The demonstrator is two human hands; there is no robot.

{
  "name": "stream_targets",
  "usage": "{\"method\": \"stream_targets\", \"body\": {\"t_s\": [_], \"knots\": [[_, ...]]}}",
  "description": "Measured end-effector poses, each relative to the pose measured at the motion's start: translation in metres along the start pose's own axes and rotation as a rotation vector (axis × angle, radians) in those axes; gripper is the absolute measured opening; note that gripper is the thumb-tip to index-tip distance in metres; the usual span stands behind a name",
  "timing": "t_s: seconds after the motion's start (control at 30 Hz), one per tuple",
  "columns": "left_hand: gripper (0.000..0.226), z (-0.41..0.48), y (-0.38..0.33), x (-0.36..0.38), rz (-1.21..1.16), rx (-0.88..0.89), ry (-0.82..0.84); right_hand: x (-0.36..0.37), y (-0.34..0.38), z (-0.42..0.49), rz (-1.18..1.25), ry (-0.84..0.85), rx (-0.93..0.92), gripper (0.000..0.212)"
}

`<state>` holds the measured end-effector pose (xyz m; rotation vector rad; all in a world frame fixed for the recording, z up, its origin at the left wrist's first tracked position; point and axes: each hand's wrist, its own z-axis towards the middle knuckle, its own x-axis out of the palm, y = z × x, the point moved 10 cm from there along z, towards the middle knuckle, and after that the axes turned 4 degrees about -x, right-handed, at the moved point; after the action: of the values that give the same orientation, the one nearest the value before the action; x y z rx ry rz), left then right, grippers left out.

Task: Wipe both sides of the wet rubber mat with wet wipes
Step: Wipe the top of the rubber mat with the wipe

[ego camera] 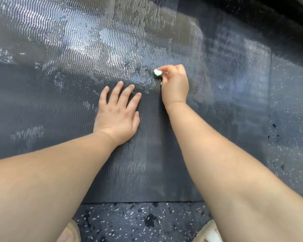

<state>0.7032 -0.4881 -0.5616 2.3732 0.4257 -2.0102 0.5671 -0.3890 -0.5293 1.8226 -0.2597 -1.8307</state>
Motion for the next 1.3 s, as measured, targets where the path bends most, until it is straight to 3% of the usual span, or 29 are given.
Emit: {"method": "stream_targets", "body": {"t_s": [0.07, 0.17, 0.37, 0.53, 0.7, 0.8, 0.97, 1.1, 1.17, 1.3], "knots": [[0.058, 0.001, -0.001, 0.000, -0.017, 0.005, 0.001, 0.003, 0.001, 0.001, -0.048, -0.017, 0.023, 0.020], [0.059, 0.002, 0.000, 0.000, -0.013, -0.001, -0.001, -0.006, 0.022, -0.057, -0.020, -0.025, -0.175, 0.015], [0.061, 0.001, 0.001, 0.002, 0.013, -0.001, 0.024, -0.017, 0.010, -0.201, -0.012, 0.204, -0.345, 0.029], [0.061, 0.002, 0.001, 0.000, 0.004, 0.000, 0.014, -0.008, 0.025, -0.135, 0.006, 0.241, -0.472, 0.020], [0.059, 0.003, 0.001, 0.000, -0.004, -0.003, 0.032, -0.001, 0.004, 0.019, -0.058, 0.018, -0.096, 0.020], [0.055, 0.002, 0.001, -0.007, -0.030, -0.012, -0.010, 0.002, 0.000, 0.045, -0.001, -0.033, 0.029, 0.022], [0.048, 0.008, 0.002, -0.031, -0.184, -0.038, -0.170, -0.009, 0.017, -0.067, 0.000, 0.004, -0.183, 0.018], [0.045, 0.049, 0.002, -0.052, -0.242, -0.052, -0.248, -0.023, 0.001, -0.151, -0.002, 0.148, -0.332, 0.047], [0.045, 0.075, 0.007, -0.046, -0.232, -0.097, -0.184, -0.024, -0.001, -0.151, -0.024, 0.186, -0.404, 0.052], [0.054, 0.098, 0.030, -0.028, -0.164, -0.234, -0.145, -0.015, 0.006, -0.105, -0.009, 0.194, -0.464, 0.039]]}}
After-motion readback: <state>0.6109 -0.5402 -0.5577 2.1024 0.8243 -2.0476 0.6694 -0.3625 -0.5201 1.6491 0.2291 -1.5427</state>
